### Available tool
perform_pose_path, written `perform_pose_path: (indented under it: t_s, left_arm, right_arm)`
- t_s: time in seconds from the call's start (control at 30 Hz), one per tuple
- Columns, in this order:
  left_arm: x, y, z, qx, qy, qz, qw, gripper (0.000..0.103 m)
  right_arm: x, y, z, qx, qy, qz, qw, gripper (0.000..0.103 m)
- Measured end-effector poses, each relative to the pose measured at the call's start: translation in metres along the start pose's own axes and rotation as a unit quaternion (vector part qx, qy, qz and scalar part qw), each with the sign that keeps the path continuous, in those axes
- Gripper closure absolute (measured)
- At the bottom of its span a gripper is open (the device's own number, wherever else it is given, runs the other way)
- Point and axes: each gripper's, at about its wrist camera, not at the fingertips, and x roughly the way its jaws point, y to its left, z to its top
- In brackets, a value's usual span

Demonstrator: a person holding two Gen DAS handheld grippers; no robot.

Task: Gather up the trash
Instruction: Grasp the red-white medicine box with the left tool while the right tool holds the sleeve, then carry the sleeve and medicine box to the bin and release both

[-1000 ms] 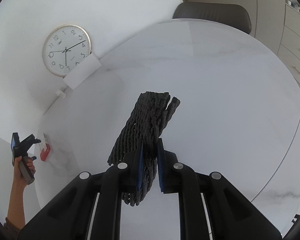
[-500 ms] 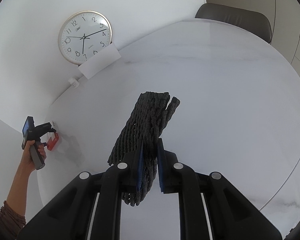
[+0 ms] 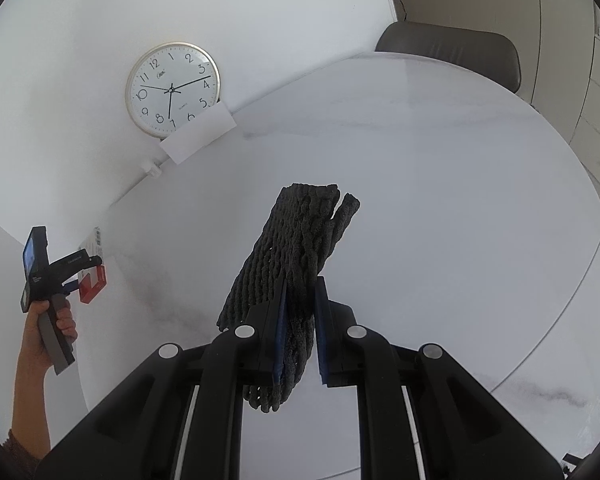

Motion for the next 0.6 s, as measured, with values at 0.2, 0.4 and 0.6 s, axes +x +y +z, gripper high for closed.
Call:
perform_pose_path:
  t_s: [0.2, 0.4, 0.6]
  left_arm:
    - [-0.079, -0.089, -0.114, 0.083, 0.007, -0.054, 0.9950, 0.024]
    - [-0.155, -0.197, -0.250, 0.188, 0.019, -0.132, 0.9731, 0.024]
    - [-0.205, -0.281, -0.382, 0.267, 0.042, -0.217, 0.9380, 0.024]
  right_arm:
    - [-0.062, -0.038, -0.042, -0.006, -0.012, -0.009, 1.000, 0.090]
    - [-0.127, -0.109, -0.103, -0.003, -0.015, -0.025, 1.000, 0.090]
    - [-0.204, -0.213, -0.176, 0.019, -0.028, -0.087, 0.996, 0.089]
